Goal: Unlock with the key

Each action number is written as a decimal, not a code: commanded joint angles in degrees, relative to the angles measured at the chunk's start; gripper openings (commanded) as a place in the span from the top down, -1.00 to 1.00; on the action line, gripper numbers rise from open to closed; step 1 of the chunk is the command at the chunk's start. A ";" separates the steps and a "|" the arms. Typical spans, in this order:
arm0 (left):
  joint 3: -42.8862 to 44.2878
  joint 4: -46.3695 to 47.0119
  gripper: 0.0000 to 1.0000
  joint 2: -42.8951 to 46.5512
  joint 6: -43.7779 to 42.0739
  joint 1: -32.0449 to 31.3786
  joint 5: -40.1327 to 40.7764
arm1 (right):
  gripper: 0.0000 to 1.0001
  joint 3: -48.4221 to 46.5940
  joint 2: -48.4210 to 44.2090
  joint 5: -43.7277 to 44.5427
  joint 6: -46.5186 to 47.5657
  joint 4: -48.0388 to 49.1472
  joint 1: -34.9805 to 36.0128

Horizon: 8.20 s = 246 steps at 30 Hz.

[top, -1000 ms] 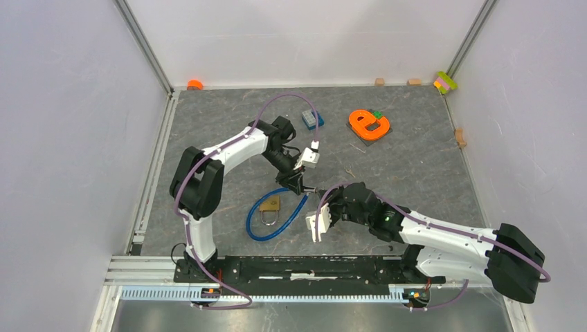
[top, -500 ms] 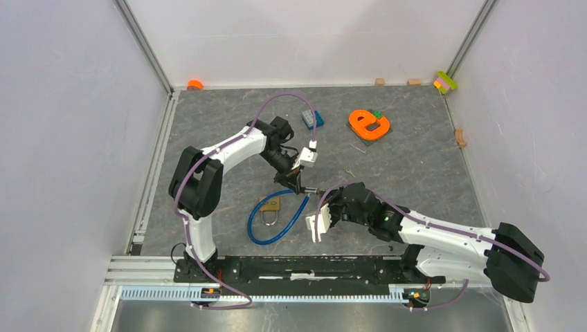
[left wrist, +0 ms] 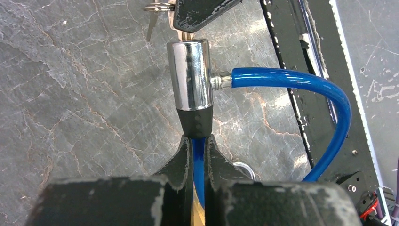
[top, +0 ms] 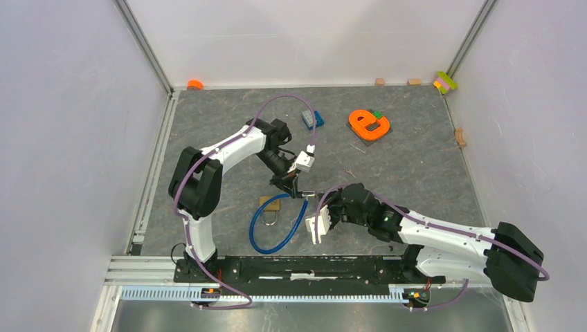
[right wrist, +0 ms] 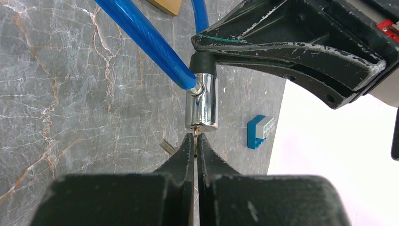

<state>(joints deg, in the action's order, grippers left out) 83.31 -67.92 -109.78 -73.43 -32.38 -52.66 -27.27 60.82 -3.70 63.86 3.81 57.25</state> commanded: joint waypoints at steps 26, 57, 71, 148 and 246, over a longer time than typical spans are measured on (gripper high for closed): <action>-2.89 20.57 -0.26 2.67 17.79 -2.64 -4.29 | 0.99 -4.56 -2.61 -0.71 -1.10 4.20 -0.91; -3.03 15.03 0.96 4.01 14.59 -2.78 -6.88 | 1.00 -7.09 0.22 -3.82 -11.44 2.60 -3.73; -11.94 34.84 0.96 11.44 29.65 -3.13 2.46 | 1.00 -13.18 6.56 -17.99 -37.62 2.69 -15.67; 5.56 56.18 0.96 11.65 78.15 14.40 23.10 | -0.43 -17.98 18.42 -35.70 -30.59 -19.24 -14.20; -14.35 88.39 0.96 -3.16 118.77 34.68 30.90 | -0.07 -46.02 44.92 -21.95 -12.31 -25.79 -33.83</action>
<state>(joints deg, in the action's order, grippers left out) 67.70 13.37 -111.63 35.81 1.91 -22.72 -73.76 106.56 -23.55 50.50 -23.42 21.37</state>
